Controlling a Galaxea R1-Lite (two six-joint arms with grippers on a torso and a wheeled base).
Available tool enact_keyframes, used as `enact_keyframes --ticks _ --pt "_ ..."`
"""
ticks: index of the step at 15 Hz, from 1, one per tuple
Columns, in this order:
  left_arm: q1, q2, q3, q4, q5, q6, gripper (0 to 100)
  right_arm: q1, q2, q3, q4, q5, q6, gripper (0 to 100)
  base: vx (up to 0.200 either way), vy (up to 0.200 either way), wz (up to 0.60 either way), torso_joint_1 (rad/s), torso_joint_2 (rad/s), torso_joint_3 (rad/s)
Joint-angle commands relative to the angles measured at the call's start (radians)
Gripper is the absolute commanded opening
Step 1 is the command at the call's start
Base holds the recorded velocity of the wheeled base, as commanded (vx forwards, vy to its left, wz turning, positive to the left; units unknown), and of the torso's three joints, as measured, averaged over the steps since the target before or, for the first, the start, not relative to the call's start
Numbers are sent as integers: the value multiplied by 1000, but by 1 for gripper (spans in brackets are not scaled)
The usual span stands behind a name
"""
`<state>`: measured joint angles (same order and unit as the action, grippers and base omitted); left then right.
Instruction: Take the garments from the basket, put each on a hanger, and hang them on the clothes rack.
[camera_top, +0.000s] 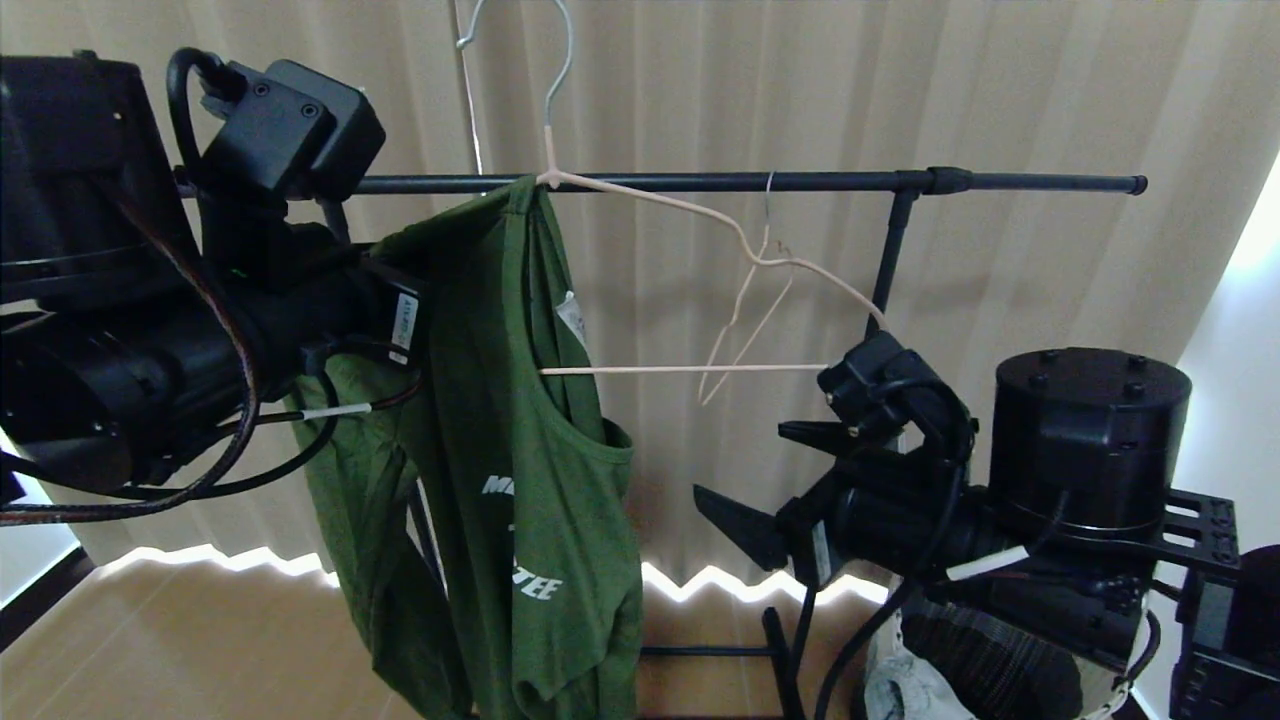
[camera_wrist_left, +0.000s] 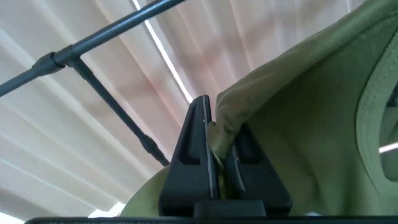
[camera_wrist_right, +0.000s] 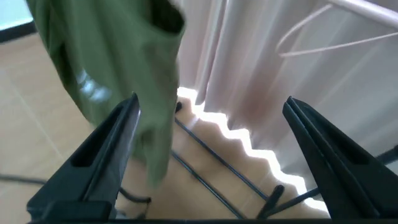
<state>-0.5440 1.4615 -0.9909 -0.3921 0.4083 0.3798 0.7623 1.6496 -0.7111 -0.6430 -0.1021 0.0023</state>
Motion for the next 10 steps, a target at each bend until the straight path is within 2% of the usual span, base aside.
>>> enact_keyframes --ticks 1,5,10 --pt "-11 -7 -3 -1 0 1 0 6 67 -53 -21 -13 10 100 0 0 0 0 0 0" --pt "-76 -23 -14 1 0 -36 0 6 173 -111 -182 -50 24 100 0 0 0 0 0 0" --pt "-117 -30 -38 1 3 -48 0 23 207 -142 -211 -51 24 100 0 0 0 0 0 0"
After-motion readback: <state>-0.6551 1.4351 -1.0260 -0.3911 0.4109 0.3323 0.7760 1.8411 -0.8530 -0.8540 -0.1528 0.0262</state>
